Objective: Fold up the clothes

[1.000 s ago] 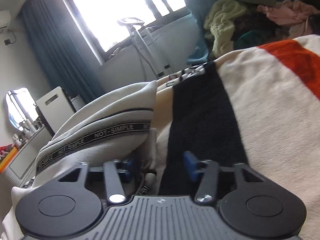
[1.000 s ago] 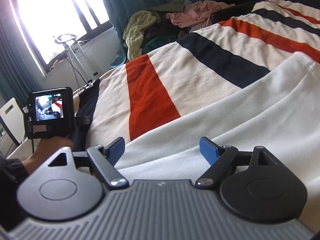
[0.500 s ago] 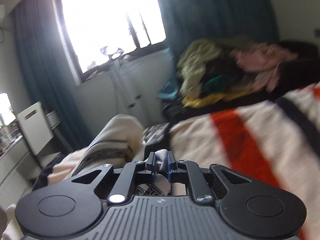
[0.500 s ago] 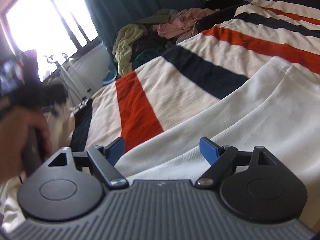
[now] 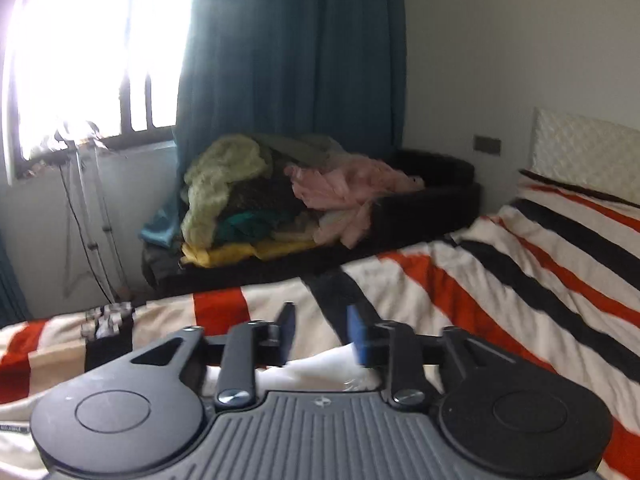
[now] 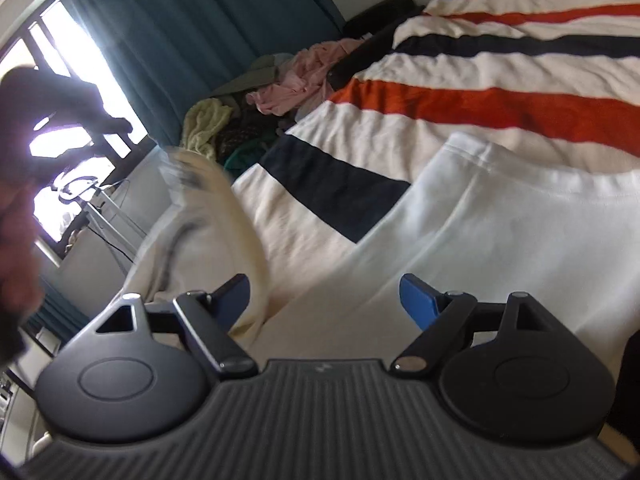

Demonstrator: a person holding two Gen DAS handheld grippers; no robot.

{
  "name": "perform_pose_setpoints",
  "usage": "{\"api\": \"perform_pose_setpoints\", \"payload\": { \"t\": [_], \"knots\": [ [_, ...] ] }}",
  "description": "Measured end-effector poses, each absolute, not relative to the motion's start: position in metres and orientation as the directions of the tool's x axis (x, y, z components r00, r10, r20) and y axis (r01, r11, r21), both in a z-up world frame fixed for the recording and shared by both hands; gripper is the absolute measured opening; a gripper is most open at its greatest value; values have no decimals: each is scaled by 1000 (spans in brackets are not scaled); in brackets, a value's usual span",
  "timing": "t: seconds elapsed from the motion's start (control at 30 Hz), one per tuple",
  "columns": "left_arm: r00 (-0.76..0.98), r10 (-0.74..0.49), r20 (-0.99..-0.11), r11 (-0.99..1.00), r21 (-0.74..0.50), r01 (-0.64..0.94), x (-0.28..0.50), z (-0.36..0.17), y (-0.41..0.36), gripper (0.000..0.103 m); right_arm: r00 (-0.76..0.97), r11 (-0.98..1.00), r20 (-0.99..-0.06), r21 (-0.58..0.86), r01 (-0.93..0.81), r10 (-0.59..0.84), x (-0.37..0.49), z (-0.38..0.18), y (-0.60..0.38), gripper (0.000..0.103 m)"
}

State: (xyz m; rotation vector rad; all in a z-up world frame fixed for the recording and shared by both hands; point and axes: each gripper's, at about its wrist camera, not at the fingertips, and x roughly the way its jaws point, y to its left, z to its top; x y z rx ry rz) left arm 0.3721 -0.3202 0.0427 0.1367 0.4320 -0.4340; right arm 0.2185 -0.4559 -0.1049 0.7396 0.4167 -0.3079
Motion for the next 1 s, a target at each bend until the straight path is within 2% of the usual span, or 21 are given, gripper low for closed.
{"api": "perform_pose_setpoints", "payload": {
  "t": [0.07,0.27,0.47,0.57,0.7,0.87,1.0],
  "knots": [
    [829,-347,-437,912,47,407,350,36,-292,55,872,693,-476,590,414,-116,218,-107,-456,84],
    [854,-188,-485,959,97,266,270,9,-187,75,879,721,-470,583,374,-75,221,-108,-444,84],
    [840,-54,-540,992,66,106,198,-28,-93,78,910,804,-412,553,221,33,220,-98,-418,84],
    [857,-30,-514,999,22,48,172,-38,-63,80,909,824,-414,533,193,55,220,-97,-407,84],
    [875,-66,-479,997,-54,45,148,-43,-45,81,905,848,-417,507,155,84,220,-96,-393,76],
    [881,-121,-458,991,-105,82,139,-46,-36,81,898,874,-423,473,107,119,220,-94,-376,76],
    [878,-105,-466,990,-128,51,142,-50,-23,82,889,889,-435,451,77,143,222,-94,-364,76]
  ]
}}
